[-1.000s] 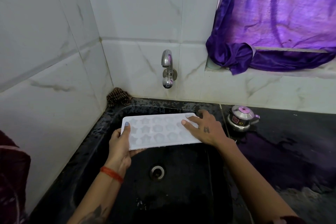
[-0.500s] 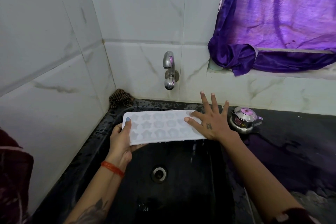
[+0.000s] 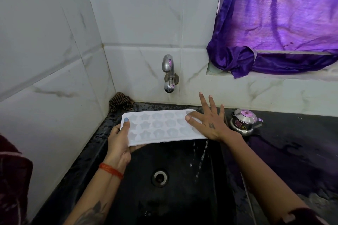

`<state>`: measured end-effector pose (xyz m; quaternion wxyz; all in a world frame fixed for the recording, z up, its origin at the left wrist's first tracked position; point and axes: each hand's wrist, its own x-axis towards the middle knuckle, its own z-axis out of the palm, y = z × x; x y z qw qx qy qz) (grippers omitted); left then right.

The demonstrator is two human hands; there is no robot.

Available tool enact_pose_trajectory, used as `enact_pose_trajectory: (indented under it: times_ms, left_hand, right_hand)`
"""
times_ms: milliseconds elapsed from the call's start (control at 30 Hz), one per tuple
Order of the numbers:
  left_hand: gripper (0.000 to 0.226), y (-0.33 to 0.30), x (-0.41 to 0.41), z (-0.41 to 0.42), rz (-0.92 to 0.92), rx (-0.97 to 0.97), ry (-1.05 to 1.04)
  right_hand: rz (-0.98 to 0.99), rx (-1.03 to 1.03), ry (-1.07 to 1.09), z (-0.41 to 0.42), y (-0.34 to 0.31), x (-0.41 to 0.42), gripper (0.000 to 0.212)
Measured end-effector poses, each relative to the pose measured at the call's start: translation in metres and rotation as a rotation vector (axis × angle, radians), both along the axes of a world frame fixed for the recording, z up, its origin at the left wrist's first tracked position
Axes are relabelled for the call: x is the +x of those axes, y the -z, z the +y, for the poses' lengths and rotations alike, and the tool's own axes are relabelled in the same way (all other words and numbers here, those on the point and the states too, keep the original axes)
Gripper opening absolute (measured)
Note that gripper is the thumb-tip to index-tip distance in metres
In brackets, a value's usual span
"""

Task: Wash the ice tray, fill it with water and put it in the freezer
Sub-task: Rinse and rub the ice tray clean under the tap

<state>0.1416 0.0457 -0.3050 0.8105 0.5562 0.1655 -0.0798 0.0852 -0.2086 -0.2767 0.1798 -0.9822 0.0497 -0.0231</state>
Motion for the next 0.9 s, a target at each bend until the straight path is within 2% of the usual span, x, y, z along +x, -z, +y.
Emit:
enact_pose_trajectory:
  times_ms: [100, 267, 367, 500, 633, 833, 900]
  left_hand:
    - [0.043, -0.001, -0.002, 0.001, 0.001, 0.005, -0.004]
    - [0.038, -0.006, -0.006, -0.001, -0.024, 0.01, 0.011]
    - [0.041, -0.009, -0.006, -0.001, -0.024, 0.008, 0.026]
    - [0.039, -0.012, -0.007, -0.001, -0.026, 0.006, 0.038]
    - [0.043, -0.011, -0.005, 0.001, -0.018, 0.012, 0.042]
    - [0.043, -0.012, -0.007, 0.003, -0.013, 0.008, 0.038]
    - [0.044, -0.012, -0.007, 0.003, -0.017, 0.006, 0.036]
  right_hand:
    - [-0.057, -0.029, -0.002, -0.002, 0.002, 0.0, 0.079]
    - [-0.201, -0.3, -0.014, -0.004, 0.004, 0.001, 0.096]
    - [-0.249, -0.351, -0.001, -0.002, 0.004, 0.002, 0.094]
    - [-0.21, -0.311, 0.011, -0.002, 0.006, 0.002, 0.1]
    - [-0.156, -0.161, -0.006, -0.001, 0.005, 0.001, 0.098]
    - [-0.135, -0.024, -0.031, -0.002, 0.001, -0.002, 0.076]
    - [-0.163, -0.023, -0.033, -0.003, 0.002, -0.002, 0.076]
